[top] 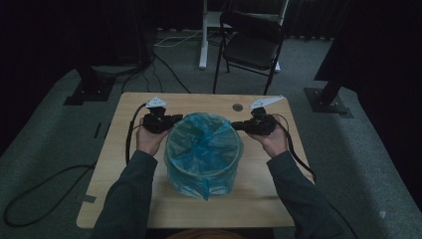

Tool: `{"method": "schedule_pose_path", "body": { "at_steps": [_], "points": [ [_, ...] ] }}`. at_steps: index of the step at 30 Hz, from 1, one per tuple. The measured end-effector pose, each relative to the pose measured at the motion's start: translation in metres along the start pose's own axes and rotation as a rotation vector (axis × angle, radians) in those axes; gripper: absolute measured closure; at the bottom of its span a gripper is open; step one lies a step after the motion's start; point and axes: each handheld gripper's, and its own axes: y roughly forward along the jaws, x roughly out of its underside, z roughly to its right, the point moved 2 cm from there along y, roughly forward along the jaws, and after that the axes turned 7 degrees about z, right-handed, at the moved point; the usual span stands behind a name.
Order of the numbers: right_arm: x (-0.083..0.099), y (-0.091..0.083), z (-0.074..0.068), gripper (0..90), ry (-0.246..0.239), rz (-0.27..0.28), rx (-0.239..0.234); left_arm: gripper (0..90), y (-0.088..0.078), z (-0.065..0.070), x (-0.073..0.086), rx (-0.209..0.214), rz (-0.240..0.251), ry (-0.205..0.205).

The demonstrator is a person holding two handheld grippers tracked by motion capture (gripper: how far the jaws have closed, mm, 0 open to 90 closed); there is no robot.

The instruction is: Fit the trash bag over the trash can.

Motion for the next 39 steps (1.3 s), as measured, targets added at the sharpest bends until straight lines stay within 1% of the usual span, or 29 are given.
{"method": "schedule_pose_path", "body": {
  "at_steps": [3,5,7,8,9,10,12,16,18,21,24,27,28,29,30,31,32,34,35,37,38,39],
  "points": [
    [0.004,0.002,0.002,90.0,0.016,-0.033,0.004,89.6,-0.003,-0.002,0.0,-0.004,0.008,-0.003],
    [0.006,0.001,0.004,90.0,0.027,-0.033,0.009,88.7,-0.007,-0.003,-0.001,-0.005,0.022,-0.006],
    [0.006,-0.003,0.004,83.8,0.036,-0.007,0.017,85.4,-0.011,-0.003,-0.003,-0.001,0.032,-0.002],
    [0.006,-0.003,0.004,83.8,0.036,-0.007,0.017,83.2,-0.011,-0.003,-0.003,-0.001,0.032,-0.002],
    [0.006,-0.004,0.004,79.9,0.037,-0.002,0.014,83.2,-0.015,-0.001,-0.006,0.002,0.04,0.007],
    [0.006,-0.009,0.003,72.9,0.034,0.019,0.012,78.7,-0.017,0.0,-0.007,0.006,0.047,0.007],
    [0.007,-0.012,0.001,69.0,0.023,0.028,0.022,73.8,-0.02,0.002,-0.01,0.012,0.055,0.017],
    [0.01,-0.02,-0.005,64.4,0.001,0.051,0.045,68.0,-0.027,0.009,-0.015,0.02,0.078,0.044],
    [0.011,-0.022,-0.007,62.5,-0.001,0.058,0.053,66.0,-0.029,0.014,-0.019,0.031,0.091,0.059],
    [0.013,-0.027,-0.01,61.9,-0.003,0.073,0.052,64.9,-0.032,0.022,-0.025,0.047,0.103,0.082],
    [0.014,-0.029,-0.011,61.4,-0.004,0.074,0.046,64.1,-0.032,0.033,-0.03,0.073,0.104,0.111],
    [0.016,-0.029,-0.013,61.4,-0.005,0.075,0.041,62.8,-0.029,0.046,-0.035,0.106,0.089,0.153],
    [0.016,-0.029,-0.013,61.3,-0.006,0.076,0.041,62.6,-0.028,0.05,-0.036,0.118,0.088,0.161],
    [0.017,-0.03,-0.013,61.3,-0.006,0.077,0.04,62.4,-0.028,0.05,-0.036,0.118,0.088,0.161],
    [0.017,-0.03,-0.013,61.3,-0.006,0.076,0.038,62.4,-0.027,0.054,-0.038,0.127,0.084,0.175],
    [0.018,-0.03,-0.013,61.2,-0.005,0.078,0.037,62.6,-0.024,0.061,-0.039,0.151,0.074,0.19],
    [0.018,-0.031,-0.013,61.1,-0.005,0.079,0.036,63.0,-0.022,0.065,-0.04,0.167,0.063,0.204],
    [0.019,-0.031,-0.013,61.1,-0.007,0.078,0.036,63.7,-0.022,0.065,-0.04,0.167,0.063,0.204],
    [0.019,-0.031,-0.013,61.1,-0.007,0.078,0.036,63.7,-0.017,0.075,-0.04,0.186,0.03,0.246],
    [0.02,-0.031,-0.013,61.1,-0.007,0.078,0.031,64.3,-0.012,0.081,-0.04,0.195,0.004,0.269],
    [0.02,-0.031,-0.013,61.1,-0.007,0.078,0.031,64.3,-0.012,0.081,-0.04,0.195,0.004,0.269],
    [0.021,-0.032,-0.013,61.2,-0.005,0.078,0.029,64.4,-0.007,0.086,-0.041,0.195,-0.018,0.285]
  ]
}}
